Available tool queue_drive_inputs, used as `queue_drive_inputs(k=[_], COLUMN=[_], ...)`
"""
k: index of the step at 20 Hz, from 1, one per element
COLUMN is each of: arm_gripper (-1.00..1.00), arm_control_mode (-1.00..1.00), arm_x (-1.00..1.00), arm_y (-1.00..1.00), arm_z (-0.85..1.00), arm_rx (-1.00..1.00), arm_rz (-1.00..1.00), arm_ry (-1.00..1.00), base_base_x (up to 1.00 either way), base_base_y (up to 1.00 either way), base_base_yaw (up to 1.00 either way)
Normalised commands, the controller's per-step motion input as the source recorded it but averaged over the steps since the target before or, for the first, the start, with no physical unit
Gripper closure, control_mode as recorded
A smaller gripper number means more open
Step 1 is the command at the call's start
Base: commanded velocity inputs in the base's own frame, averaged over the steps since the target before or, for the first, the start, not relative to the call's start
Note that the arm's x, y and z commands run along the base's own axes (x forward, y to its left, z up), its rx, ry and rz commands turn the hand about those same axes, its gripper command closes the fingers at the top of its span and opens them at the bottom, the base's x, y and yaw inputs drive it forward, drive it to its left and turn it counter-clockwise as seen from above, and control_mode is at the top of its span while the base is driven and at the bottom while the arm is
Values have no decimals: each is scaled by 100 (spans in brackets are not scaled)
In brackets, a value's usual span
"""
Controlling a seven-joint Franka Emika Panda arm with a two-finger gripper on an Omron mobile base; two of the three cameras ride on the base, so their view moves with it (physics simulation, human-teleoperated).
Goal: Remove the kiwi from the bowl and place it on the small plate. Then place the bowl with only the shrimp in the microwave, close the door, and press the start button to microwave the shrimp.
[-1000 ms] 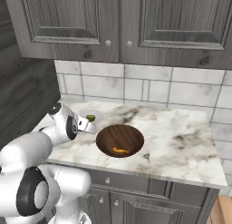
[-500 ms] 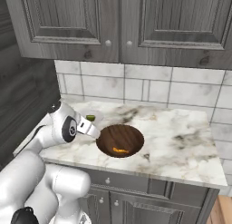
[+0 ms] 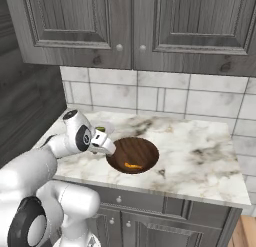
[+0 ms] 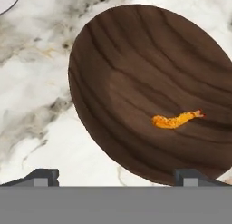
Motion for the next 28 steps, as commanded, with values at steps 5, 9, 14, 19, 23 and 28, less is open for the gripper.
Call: queue_drive_inputs(k=[5,9,14,19,23,28], arm_gripper=[-100,-100,-100,-100,-100,-100], arm_control_mode=[-100,-100,-100,-100,-100,-100], arm_x=[0,1,16,20,10,6], arm_y=[4,0,-6,-17,-11,-1], arm_z=[-15,-30,-24,-8,-21,-27], arm_rx=[-15,-9,-1,0,0,0], arm_rz=[1,0,0,2,2,1], arm_ry=[3,3,8,8,5,5], base_base_x=[0,0,0,0,0,0], base_base_y=[0,0,0,0,0,0], base_base_yaw=[0,0,0,0,0,0])
